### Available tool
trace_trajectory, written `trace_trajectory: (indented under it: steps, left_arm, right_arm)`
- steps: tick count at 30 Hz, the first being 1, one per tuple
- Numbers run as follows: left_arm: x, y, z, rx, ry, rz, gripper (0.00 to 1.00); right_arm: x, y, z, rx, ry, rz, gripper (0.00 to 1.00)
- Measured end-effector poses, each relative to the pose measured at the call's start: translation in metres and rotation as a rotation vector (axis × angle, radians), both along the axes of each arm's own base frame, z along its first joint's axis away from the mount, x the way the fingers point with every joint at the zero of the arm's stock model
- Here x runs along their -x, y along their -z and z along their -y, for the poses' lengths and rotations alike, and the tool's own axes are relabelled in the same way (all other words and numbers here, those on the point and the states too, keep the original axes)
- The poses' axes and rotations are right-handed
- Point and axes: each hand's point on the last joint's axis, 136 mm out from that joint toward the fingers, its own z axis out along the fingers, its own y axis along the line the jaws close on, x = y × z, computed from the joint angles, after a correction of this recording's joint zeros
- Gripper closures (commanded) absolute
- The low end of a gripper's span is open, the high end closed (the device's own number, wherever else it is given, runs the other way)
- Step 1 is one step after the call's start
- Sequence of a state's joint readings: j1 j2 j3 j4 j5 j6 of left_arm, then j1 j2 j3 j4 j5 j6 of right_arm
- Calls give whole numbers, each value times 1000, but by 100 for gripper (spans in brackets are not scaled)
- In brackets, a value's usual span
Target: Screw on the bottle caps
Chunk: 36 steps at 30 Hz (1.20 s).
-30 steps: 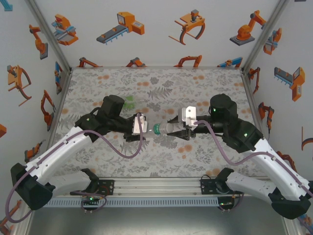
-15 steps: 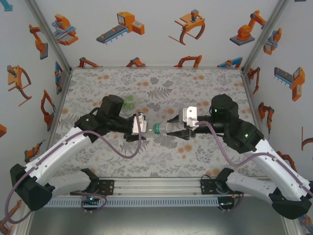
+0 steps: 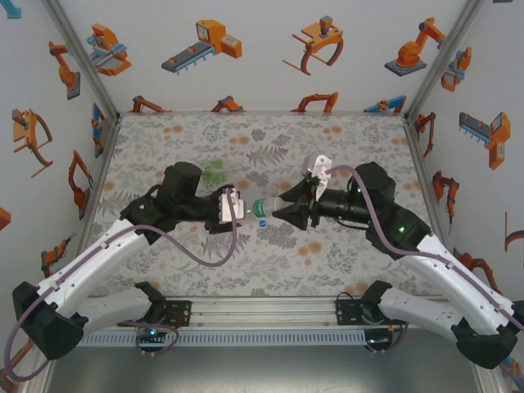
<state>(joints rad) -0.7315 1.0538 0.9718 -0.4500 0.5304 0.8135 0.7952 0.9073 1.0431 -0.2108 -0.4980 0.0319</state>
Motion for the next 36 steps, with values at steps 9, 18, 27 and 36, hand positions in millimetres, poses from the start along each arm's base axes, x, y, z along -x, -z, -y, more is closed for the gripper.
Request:
trace_trajectory:
  steps: [9,18,27,36]
  left_arm:
    - [-18,3,-6,-16,-102,41,100]
    - [-28,5,-10,-32,-158,61,100]
    - [-32,11,-13,-56,-182,62,100]
    - [-28,6,-8,-34,-157,67,100]
  right_arm:
    - [-38,14,8,-226,261,-416,100]
    - [-63,38,19,-390,489,-867,99]
    - [-69,49,19,-403,549,-975,63]
    - [-67,47,22,-366,557,-945,42]
